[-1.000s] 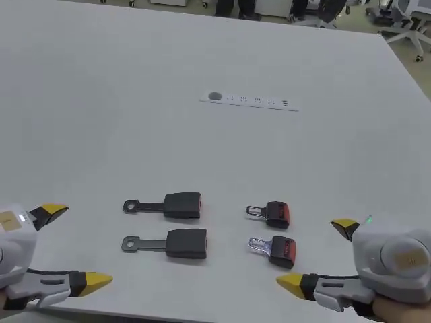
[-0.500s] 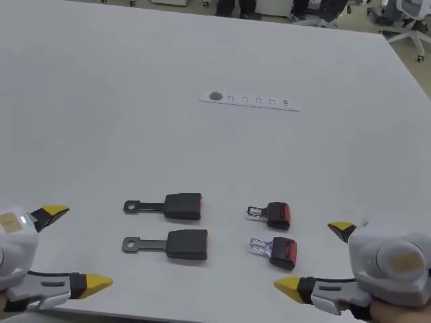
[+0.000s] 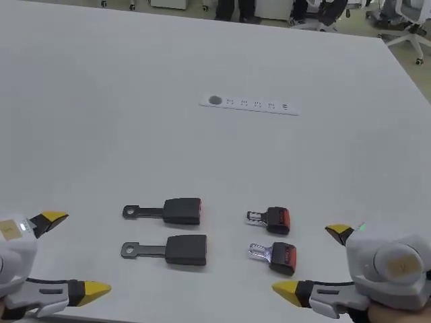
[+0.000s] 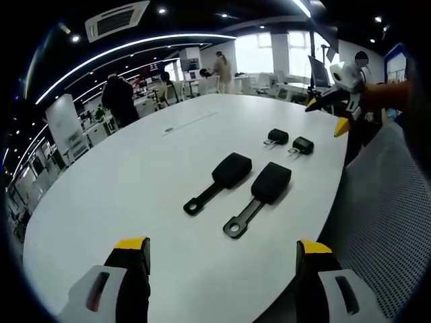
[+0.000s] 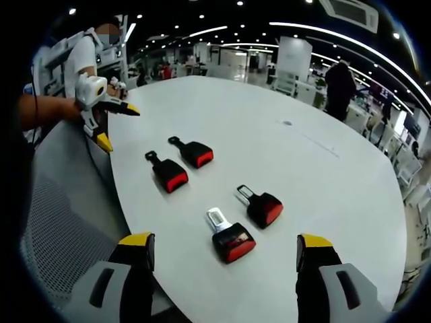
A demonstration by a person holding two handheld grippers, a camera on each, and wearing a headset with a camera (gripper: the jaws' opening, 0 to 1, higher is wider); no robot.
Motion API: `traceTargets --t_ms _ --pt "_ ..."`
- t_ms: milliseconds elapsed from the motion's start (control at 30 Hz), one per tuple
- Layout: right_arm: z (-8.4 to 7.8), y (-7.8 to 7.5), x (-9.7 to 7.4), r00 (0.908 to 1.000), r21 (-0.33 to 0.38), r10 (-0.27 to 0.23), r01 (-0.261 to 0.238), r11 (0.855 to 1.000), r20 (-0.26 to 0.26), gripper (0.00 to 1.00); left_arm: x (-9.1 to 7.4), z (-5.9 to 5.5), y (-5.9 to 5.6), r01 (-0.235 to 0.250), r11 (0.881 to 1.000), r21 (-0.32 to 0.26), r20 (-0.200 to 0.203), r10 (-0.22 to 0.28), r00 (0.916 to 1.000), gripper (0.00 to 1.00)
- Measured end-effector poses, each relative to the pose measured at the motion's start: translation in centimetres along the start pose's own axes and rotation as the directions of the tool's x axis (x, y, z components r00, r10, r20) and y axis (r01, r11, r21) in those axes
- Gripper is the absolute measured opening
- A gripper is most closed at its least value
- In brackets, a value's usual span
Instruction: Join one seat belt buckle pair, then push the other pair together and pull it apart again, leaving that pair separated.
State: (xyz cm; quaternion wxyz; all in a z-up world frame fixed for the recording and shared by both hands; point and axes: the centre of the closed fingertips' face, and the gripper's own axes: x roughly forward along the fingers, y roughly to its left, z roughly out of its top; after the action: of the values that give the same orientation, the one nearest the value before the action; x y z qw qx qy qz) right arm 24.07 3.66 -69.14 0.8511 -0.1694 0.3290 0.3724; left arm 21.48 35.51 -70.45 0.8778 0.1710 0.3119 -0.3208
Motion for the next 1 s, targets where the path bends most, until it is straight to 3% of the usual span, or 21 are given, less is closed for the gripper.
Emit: traceTargets --t_ms 1000 --pt "-0.47 0.18 0.33 1.0 0.0 0.004 -0.004 1.0 -0.006 0.89 0.0 0.15 0.08 0.005 1.0 -0.003 0.011 -0.004 0.9999 0.92"
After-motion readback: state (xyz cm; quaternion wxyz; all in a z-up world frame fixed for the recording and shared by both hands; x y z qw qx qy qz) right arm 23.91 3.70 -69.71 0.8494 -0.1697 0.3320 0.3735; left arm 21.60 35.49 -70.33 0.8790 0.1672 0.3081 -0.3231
